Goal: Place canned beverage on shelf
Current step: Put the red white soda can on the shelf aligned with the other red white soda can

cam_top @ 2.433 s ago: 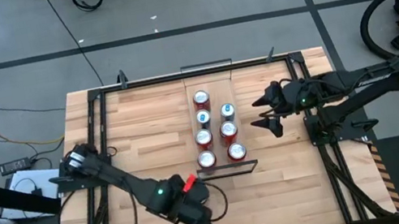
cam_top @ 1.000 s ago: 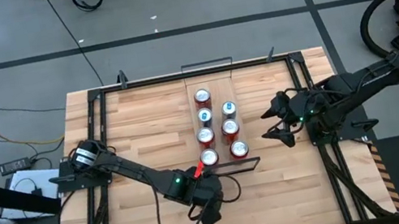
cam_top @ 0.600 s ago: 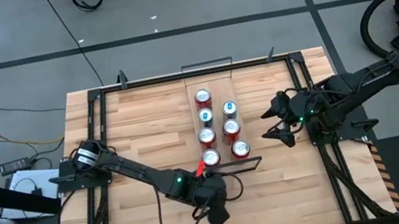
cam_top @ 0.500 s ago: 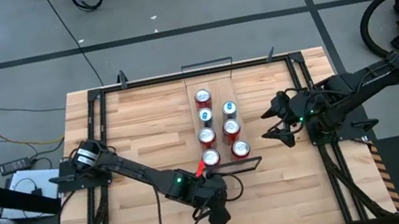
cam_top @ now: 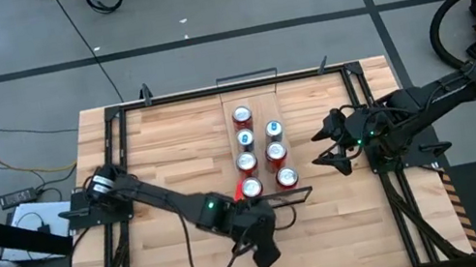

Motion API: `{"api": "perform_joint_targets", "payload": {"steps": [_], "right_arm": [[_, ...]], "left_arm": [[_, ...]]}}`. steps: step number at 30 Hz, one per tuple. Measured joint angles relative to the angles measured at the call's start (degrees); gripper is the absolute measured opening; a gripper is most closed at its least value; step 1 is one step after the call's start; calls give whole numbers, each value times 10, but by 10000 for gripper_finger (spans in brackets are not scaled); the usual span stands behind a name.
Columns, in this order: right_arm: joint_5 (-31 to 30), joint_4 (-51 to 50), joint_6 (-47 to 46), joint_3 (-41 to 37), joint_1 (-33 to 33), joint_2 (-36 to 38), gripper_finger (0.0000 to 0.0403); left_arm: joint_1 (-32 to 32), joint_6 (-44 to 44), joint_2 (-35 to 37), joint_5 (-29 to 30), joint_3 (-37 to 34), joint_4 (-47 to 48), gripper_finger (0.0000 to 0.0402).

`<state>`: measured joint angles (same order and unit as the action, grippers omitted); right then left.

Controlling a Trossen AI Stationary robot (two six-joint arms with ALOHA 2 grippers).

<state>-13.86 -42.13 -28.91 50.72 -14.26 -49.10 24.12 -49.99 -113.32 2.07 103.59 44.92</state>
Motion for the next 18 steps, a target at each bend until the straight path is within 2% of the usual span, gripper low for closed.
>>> {"api": "perform_joint_targets", "payload": {"steps": [4,10,16,18], "right_arm": [[-5,0,0,0,0,0,363],[-60,-10,-39,0,1,0,363],[-96,-10,-28,0,4,0,363],[-112,-16,-21,0,12,0,363]], "left_arm": [[-25,18,0,-3,48,28,307],[-80,69,1,-26,126,60,307],[-157,105,1,-49,189,60,307],[-187,109,2,-39,205,63,307]]}}
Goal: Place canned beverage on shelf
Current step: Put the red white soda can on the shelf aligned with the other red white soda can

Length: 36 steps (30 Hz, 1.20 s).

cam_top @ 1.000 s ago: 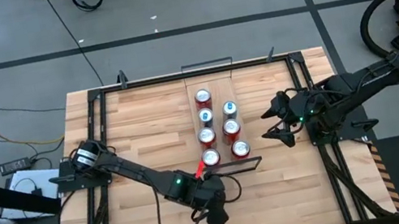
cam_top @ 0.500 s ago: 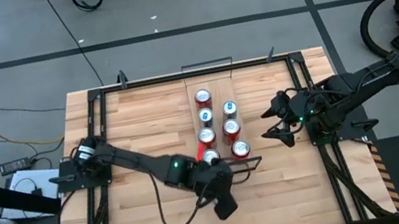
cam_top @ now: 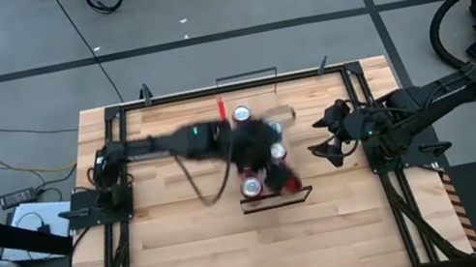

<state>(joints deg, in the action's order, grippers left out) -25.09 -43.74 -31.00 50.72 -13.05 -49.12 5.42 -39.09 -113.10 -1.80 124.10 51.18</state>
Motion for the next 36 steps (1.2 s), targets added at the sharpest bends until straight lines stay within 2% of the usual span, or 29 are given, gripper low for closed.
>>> {"api": "perform_joint_targets", "payload": {"steps": [3,8,11,17,24,29,36], "right_arm": [[-18,-11,-4,0,17,1,363],[-21,-10,-24,0,35,13,363],[-28,-8,-25,0,44,22,363],[-30,0,-24,0,66,31,363],[-29,26,-22,0,90,31,363],[-28,38,-19,0,102,30,363],[-28,43,-19,0,120,30,363]], "left_arm": [[-47,16,0,3,13,-5,307],[-97,46,0,-51,35,-2,307],[-122,65,0,-61,42,-6,307],[-185,95,0,-40,43,-10,307],[-237,162,-6,-45,43,-21,307],[-278,216,-30,-10,42,-13,307],[-314,276,-75,-16,42,-17,307]]}}
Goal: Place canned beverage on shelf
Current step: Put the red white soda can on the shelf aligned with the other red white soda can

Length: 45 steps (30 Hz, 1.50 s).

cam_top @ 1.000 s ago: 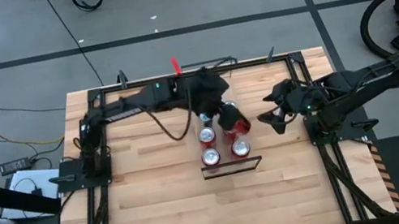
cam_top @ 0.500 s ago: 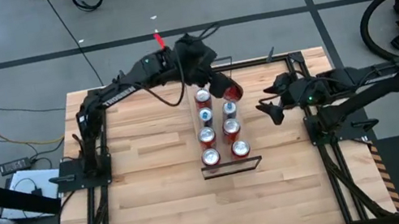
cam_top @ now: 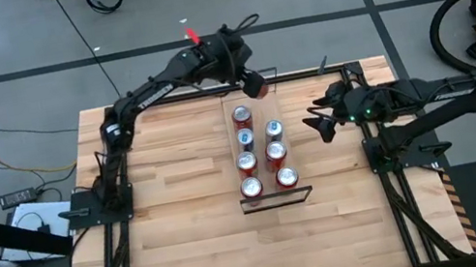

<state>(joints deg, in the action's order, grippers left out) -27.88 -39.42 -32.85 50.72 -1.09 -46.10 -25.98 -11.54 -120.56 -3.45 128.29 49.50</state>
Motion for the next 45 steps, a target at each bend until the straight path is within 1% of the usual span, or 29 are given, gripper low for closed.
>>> {"api": "perform_joint_targets", "payload": {"steps": [11,17,29,35,37,41,45], "right_arm": [[0,0,-2,0,25,0,363],[3,4,-1,0,36,0,363],[5,8,3,0,36,0,363],[4,8,1,0,36,0,363],[4,8,1,0,36,0,363],[4,8,0,0,36,0,363],[4,8,0,0,36,0,363]], "left_arm": [[-4,111,-42,-8,0,24,307],[1,113,-59,-22,0,43,307],[4,130,-82,-25,0,51,307],[6,159,-90,-39,0,52,307],[8,176,-90,-42,0,34,307],[15,220,-90,-42,0,31,307],[22,240,-90,-42,0,31,307]]}}
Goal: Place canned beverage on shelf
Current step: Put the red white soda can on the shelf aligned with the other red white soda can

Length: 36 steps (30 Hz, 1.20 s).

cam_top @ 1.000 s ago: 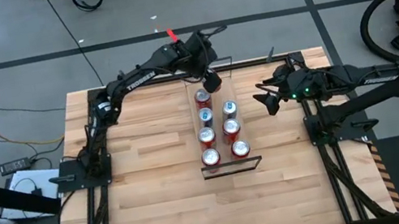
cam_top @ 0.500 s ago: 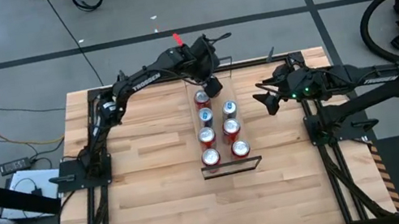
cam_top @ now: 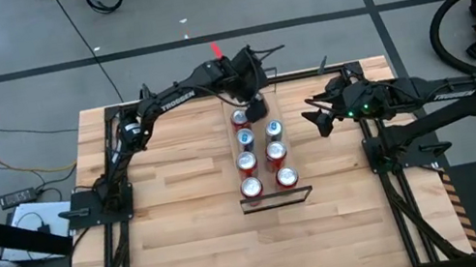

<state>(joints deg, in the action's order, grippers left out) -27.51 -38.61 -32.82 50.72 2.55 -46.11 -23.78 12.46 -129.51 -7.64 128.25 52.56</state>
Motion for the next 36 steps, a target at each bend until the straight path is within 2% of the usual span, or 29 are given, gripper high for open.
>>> {"api": "perform_joint_targets", "payload": {"steps": [8,16,36], "right_arm": [[0,0,0,0,0,0,363],[0,0,-5,0,0,0,363],[1,0,-5,0,0,0,363]], "left_arm": [[9,19,0,-2,0,-1,310],[8,17,1,0,0,-7,348],[4,-4,6,-3,1,-5,352]]}}
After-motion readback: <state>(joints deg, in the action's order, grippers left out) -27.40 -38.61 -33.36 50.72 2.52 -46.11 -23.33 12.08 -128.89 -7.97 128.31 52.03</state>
